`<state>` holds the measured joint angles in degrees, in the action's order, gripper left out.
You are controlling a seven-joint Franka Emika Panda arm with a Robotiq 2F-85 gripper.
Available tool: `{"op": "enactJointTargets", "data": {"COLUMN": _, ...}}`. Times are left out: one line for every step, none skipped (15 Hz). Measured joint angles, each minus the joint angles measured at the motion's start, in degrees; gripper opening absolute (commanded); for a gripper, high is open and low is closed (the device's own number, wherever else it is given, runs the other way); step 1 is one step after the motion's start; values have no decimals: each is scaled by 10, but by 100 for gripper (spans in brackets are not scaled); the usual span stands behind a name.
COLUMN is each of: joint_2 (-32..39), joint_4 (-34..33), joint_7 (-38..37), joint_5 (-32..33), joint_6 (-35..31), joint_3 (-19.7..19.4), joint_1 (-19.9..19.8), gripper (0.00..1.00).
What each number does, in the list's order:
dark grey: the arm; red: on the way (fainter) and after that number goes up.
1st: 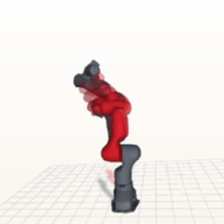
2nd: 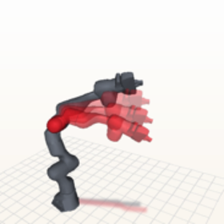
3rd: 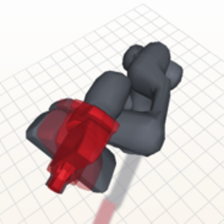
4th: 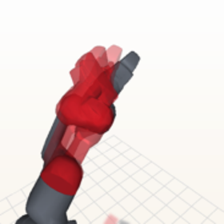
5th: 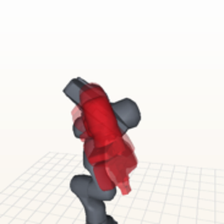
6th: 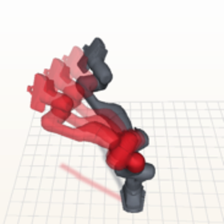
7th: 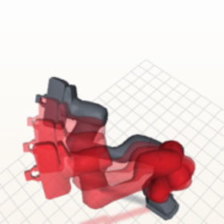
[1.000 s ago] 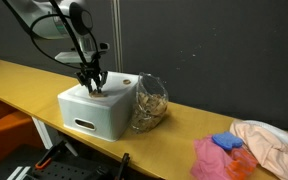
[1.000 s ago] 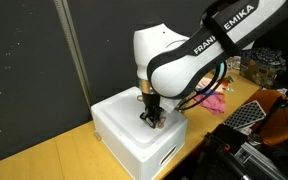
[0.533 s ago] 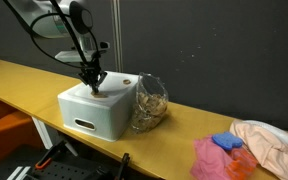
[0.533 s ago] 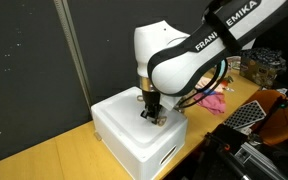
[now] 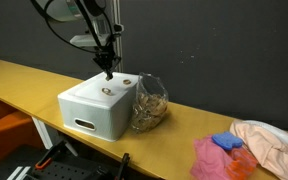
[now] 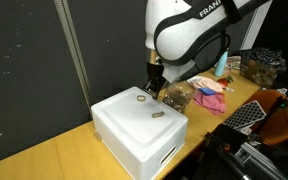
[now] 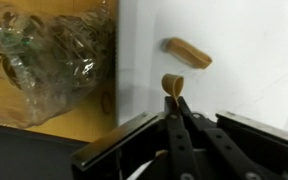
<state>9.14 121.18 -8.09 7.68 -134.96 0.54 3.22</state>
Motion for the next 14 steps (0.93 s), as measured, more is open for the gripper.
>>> {"op": "enactJointTargets", "data": {"joint_2": 7, "joint_4": -13, "joint_7": 7, "joint_5": 0, "joint_6": 0, "joint_3": -5, "joint_1": -8, "gripper": 1}}
{"op": "enactJointTargets", "data": {"joint_2": 17, "joint_4": -27, "joint_7": 14, "joint_5": -2, "joint_6": 0, "joint_3": -9, "joint_1": -17, "gripper": 1}}
{"op": "enactJointTargets", "data": {"joint_2": 29, "joint_4": -41, "joint_7": 23, "joint_5": -4, "joint_6": 0, "joint_3": -12, "joint_1": -25, "gripper": 1}}
{"op": "enactJointTargets", "data": {"joint_2": 44, "joint_4": -56, "joint_7": 31, "joint_5": -6, "joint_6": 0, "joint_3": -14, "joint_1": -31, "gripper": 1}}
{"op": "enactJointTargets", "data": {"joint_2": 60, "joint_4": -70, "joint_7": 37, "joint_5": -9, "joint_6": 0, "joint_3": -15, "joint_1": -36, "gripper": 1}}
{"op": "enactJointTargets", "data": {"joint_2": 76, "joint_4": -83, "joint_7": 41, "joint_5": -13, "joint_6": 0, "joint_3": -15, "joint_1": -37, "gripper": 1}}
{"op": "enactJointTargets", "data": {"joint_2": 91, "joint_4": -94, "joint_7": 43, "joint_5": -15, "joint_6": 0, "joint_3": -14, "joint_1": -37, "gripper": 1}}
{"op": "enactJointTargets", "data": {"joint_2": 104, "joint_4": -104, "joint_7": 44, "joint_5": -16, "joint_6": 0, "joint_3": -12, "joint_1": -37, "gripper": 1}}
{"op": "enactJointTargets", "data": {"joint_2": 115, "joint_4": -112, "joint_7": 44, "joint_5": -16, "joint_6": 0, "joint_3": -11, "joint_1": -36, "gripper": 1}}
{"op": "enactJointTargets", "data": {"joint_2": 124, "joint_4": -119, "joint_7": 45, "joint_5": -16, "joint_6": 0, "joint_3": -10, "joint_1": -35, "gripper": 1}}
{"op": "enactJointTargets", "data": {"joint_2": 131, "joint_4": -125, "joint_7": 46, "joint_5": -16, "joint_6": 0, "joint_3": -9, "joint_1": -34, "gripper": 1}}
{"op": "enactJointTargets", "data": {"joint_2": 138, "joint_4": -132, "joint_7": 48, "joint_5": -17, "joint_6": 0, "joint_3": -8, "joint_1": -34, "gripper": 1}}
{"op": "enactJointTargets", "data": {"joint_2": 144, "joint_4": -138, "joint_7": 52, "joint_5": -17, "joint_6": 0, "joint_3": -7, "joint_1": -33, "gripper": 1}}
{"op": "enactJointTargets", "data": {"joint_2": 149, "joint_4": -145, "joint_7": 55, "joint_5": -17, "joint_6": 0, "joint_3": -6, "joint_1": -33, "gripper": 1}}
